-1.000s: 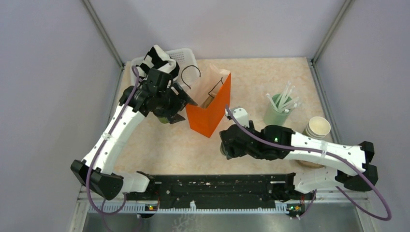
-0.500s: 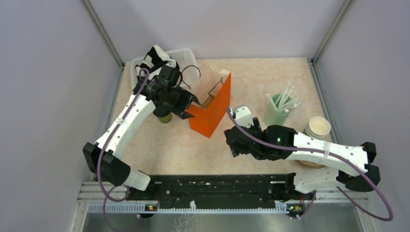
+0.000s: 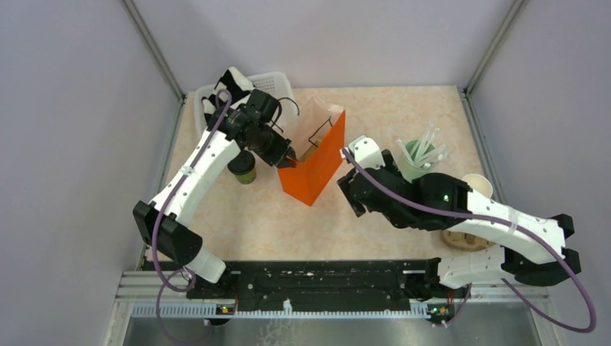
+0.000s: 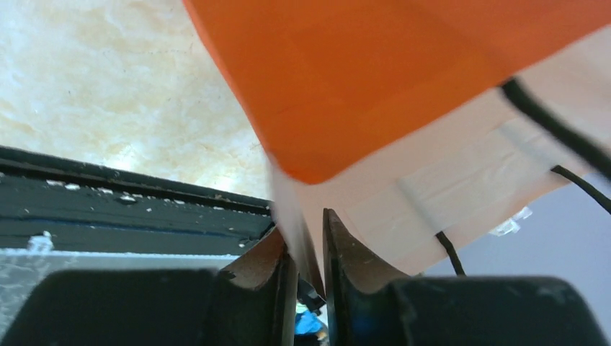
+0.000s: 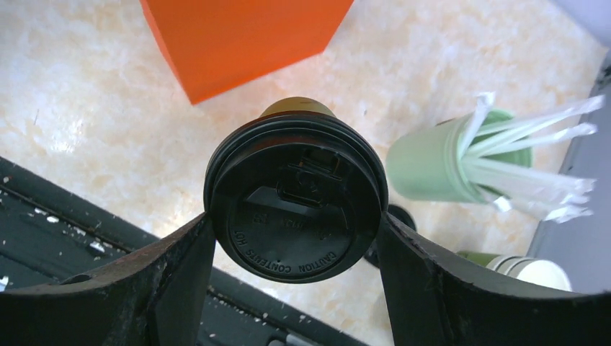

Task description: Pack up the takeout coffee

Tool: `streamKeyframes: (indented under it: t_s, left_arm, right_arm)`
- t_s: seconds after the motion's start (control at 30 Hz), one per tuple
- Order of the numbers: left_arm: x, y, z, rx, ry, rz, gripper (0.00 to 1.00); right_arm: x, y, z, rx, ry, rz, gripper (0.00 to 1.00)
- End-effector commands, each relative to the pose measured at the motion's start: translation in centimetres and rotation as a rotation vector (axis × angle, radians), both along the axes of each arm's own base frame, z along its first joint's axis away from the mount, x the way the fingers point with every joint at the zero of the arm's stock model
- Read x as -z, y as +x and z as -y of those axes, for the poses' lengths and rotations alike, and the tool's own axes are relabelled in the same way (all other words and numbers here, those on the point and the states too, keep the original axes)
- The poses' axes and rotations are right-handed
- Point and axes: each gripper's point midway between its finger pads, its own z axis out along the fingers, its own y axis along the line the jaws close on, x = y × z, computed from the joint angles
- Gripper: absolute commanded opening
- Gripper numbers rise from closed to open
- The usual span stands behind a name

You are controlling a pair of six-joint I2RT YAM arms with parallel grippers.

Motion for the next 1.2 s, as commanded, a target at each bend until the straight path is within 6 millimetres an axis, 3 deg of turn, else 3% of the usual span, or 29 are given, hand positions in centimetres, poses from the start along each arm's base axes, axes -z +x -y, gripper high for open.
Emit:
streamKeyframes:
  t_s: [0.0, 0.1, 0.2, 0.4, 0.73, 0.93, 1.17]
  left_arm:
    - [-1.4, 1.1, -0.1, 0.203, 0.089, 0.153, 0.23]
    - [-3.9, 1.6, 0.5, 0.382, 0.159, 0.406, 0.13]
    - [-4.8, 1.5, 0.1, 0.516, 0.224, 0.566, 0.00]
    - [-4.0, 0.3, 1.5, 0.764, 0.185, 0.715, 0.00]
    - [-3.2, -0.5, 0.7, 0.855, 0.226, 0.948, 0.00]
    - [-0.7, -1.0, -0.5, 0.859, 0.280, 0.967, 0.00]
    - [0.1, -1.0, -0.9, 0.872, 0.306, 0.994, 0.00]
  right_arm:
    - [-5.5, 1.6, 1.7, -0.010, 0.001, 0.154, 0.45]
    - [-7.5, 1.9, 2.7, -0.028, -0.054, 0.205, 0.45]
    - [-9.3, 2.1, 3.4, -0.057, -0.094, 0.239, 0.45]
    - [-12.3, 1.9, 2.8, -0.165, -0.111, 0.277, 0.43]
    - [-10.7, 1.2, -4.2, -0.400, -0.076, 0.252, 0.39]
    - [-8.0, 1.1, -5.5, -0.471, -0.152, 0.234, 0.38]
    - [-5.6, 0.2, -5.6, -0.584, -0.203, 0.227, 0.37]
